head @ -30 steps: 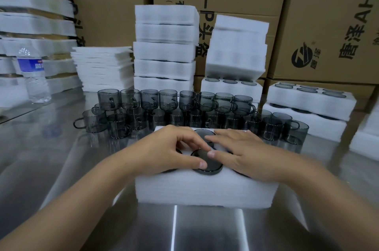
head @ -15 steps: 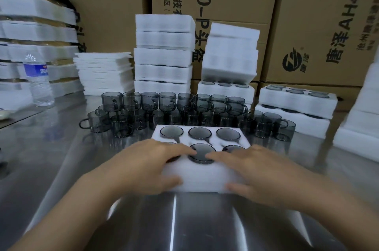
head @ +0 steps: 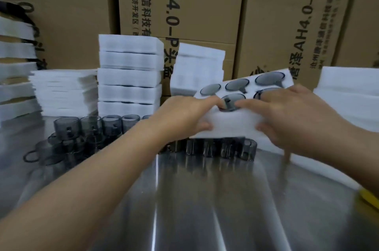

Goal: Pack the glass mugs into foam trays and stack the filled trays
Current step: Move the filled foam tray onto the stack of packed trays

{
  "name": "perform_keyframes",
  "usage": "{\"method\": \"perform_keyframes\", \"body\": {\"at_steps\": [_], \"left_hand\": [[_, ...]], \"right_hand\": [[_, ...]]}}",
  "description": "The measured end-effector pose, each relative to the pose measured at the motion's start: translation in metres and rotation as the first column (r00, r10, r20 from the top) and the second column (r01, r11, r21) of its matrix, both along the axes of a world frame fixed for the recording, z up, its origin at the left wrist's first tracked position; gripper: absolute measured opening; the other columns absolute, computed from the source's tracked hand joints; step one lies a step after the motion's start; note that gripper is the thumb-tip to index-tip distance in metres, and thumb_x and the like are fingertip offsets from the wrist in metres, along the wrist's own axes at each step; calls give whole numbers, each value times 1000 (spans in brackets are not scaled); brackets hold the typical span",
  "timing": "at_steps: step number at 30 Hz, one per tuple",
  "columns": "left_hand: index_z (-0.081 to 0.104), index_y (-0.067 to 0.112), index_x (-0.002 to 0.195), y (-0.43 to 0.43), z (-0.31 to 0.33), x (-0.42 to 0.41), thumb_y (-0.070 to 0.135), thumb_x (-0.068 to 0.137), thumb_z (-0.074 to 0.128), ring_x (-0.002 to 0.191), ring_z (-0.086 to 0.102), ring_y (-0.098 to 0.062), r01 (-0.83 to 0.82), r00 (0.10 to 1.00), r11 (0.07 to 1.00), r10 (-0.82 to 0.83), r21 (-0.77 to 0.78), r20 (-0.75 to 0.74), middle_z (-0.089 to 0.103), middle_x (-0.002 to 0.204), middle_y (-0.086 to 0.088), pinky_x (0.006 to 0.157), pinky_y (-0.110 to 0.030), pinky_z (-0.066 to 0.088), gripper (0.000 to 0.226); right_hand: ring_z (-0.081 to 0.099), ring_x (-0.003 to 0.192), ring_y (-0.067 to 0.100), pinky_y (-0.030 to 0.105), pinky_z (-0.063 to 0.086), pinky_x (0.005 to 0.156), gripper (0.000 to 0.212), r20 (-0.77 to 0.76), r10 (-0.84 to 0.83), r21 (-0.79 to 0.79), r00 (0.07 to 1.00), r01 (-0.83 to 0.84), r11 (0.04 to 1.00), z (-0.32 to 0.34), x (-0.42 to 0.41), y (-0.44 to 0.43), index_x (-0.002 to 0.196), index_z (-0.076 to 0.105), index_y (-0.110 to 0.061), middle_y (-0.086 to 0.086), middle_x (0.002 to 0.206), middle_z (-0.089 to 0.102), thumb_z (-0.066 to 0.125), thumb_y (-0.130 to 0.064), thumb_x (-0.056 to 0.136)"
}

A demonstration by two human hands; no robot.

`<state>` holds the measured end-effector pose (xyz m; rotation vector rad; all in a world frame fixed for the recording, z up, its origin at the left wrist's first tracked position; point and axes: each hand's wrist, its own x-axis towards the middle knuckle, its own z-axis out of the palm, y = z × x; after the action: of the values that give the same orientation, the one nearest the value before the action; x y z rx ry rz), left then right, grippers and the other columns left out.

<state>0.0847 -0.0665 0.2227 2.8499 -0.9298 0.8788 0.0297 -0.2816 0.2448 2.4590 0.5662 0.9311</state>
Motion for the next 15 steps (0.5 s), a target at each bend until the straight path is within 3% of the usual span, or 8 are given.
{"method": "perform_keyframes", "body": {"at_steps": [4, 8, 12, 15], "left_hand": [[37, 36, 130, -41, 23, 68, 29, 92, 56, 76, 55, -22, -18, 997, 997, 12, 78, 75, 60, 84, 5, 54, -30, 35, 43], [36, 28, 131, -75, 33, 125, 22, 93, 54, 87, 60, -25, -53, 980, 964, 1, 259, 199, 64, 96, -1, 48, -28, 24, 42], [30, 29, 135, -98, 36, 172, 14, 94, 51, 90, 59, -23, -50, 973, 958, -18, 284, 232, 63, 106, 1, 51, -29, 29, 49], [26, 31, 138, -115, 29, 199, 13, 96, 47, 95, 56, -22, -62, 976, 955, -3, 289, 219, 59, 114, 0, 55, -32, 32, 51]], "right_hand": [[54, 97, 22, 31, 29, 71, 53, 32, -129, 54, 991, 127, 990, 7, 70, -26, 138, 29, -35, 0, 107, 58, 51, -27, 90], [53, 89, 25, 30, 24, 66, 50, 40, -204, 117, 978, 198, 973, -2, 127, -53, 137, 29, -31, 4, 103, 57, 51, -27, 92], [39, 77, 23, 32, 26, 64, 51, 12, -260, 197, 966, 253, 947, -10, 168, -68, 137, 29, -29, 7, 99, 53, 52, -24, 92], [38, 78, 23, 32, 30, 64, 53, -68, -298, 278, 952, 305, 911, -14, 193, -76, 138, 31, -26, 9, 98, 49, 52, -17, 91]]}}
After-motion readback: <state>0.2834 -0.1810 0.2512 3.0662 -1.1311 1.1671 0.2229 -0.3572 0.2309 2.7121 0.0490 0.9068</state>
